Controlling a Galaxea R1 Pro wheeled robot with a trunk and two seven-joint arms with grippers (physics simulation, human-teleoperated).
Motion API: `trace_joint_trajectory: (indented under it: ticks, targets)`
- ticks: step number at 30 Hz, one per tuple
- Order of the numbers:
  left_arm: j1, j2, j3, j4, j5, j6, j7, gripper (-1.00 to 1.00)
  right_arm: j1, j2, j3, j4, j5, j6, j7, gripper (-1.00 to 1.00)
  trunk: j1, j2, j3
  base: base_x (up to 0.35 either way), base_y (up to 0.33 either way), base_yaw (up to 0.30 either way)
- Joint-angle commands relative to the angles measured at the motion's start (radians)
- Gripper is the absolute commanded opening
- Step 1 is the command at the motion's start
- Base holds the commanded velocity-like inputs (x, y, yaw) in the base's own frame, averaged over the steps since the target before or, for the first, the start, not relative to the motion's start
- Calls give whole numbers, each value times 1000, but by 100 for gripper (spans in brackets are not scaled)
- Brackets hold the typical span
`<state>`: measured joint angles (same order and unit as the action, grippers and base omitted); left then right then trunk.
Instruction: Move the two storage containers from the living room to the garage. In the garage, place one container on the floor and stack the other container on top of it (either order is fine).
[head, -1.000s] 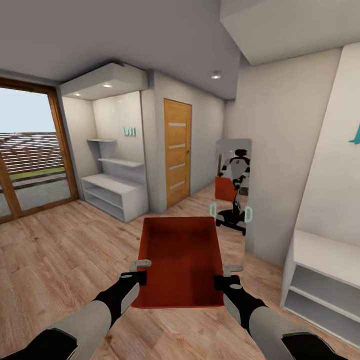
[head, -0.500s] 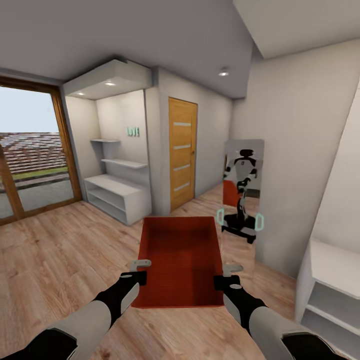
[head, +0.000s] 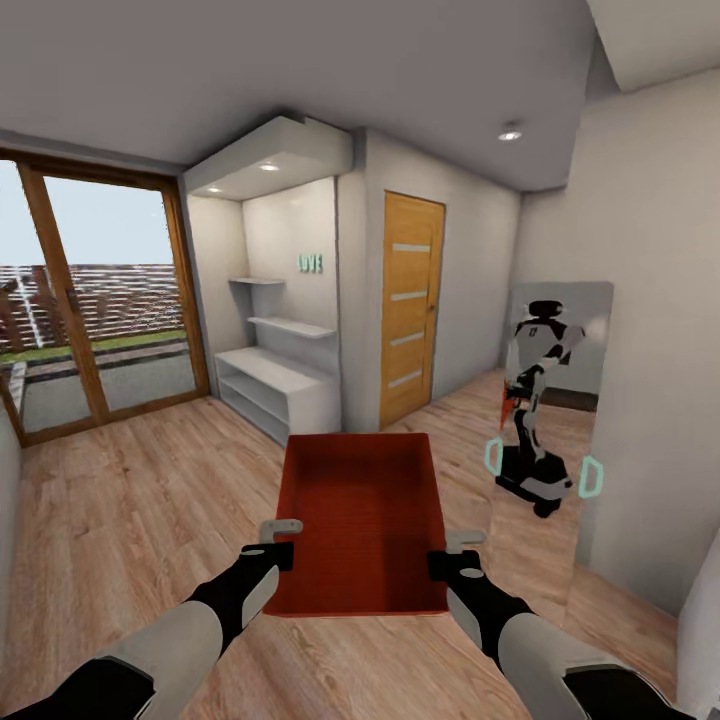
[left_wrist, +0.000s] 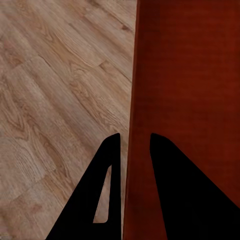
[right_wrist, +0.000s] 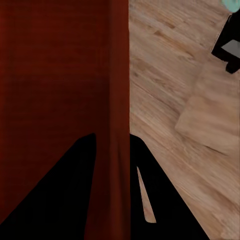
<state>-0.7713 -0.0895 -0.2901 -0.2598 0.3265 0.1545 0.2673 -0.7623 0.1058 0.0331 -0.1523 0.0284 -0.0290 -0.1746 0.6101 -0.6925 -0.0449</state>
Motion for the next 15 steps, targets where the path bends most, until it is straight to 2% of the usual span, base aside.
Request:
trace_joint_trajectory:
  ticks: [1,4,15]
  targets:
    - [-2,25,39,-5,-23,-15,20,-100,0,0,4,2,-10,-2,3,-100,1,-2,-2,322,0,222]
    - [-2,25,39,-5,-23,-15,20,-100,0,0,4,3,-9,-2,3,-100,1,-2,-2,322,0,107]
    - [-2,26,39,-6,-23,-15,20,-100,0,0,4,2,-8,0,4,-100,1,-2,-2,322,0,5]
